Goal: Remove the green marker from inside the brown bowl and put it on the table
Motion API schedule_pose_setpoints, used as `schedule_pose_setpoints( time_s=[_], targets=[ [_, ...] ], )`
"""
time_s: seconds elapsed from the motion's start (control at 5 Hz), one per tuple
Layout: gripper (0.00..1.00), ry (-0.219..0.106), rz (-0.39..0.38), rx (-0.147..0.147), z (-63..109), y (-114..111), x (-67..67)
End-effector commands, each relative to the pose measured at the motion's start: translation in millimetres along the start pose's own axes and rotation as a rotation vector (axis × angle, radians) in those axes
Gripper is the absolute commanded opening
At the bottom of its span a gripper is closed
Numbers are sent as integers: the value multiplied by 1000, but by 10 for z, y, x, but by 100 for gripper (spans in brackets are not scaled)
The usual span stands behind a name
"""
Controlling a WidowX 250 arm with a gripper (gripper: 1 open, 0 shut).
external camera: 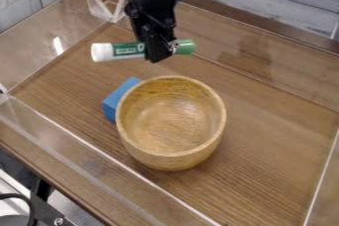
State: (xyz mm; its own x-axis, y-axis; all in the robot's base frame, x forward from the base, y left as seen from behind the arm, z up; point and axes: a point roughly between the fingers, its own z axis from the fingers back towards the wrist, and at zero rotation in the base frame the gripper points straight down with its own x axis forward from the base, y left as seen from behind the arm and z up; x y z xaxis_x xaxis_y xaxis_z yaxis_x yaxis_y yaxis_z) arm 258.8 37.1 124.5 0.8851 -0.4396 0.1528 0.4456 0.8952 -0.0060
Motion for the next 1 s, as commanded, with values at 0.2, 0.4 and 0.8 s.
schedule_pose_setpoints(
  time_s=[0.2,0.4,0.8],
  targets=[
    [0,-58,-26,58,103,-35,49],
    [0,-68,-38,65,96,-40,55],
    [0,-87,-64,81,69,-51,71]
  ],
)
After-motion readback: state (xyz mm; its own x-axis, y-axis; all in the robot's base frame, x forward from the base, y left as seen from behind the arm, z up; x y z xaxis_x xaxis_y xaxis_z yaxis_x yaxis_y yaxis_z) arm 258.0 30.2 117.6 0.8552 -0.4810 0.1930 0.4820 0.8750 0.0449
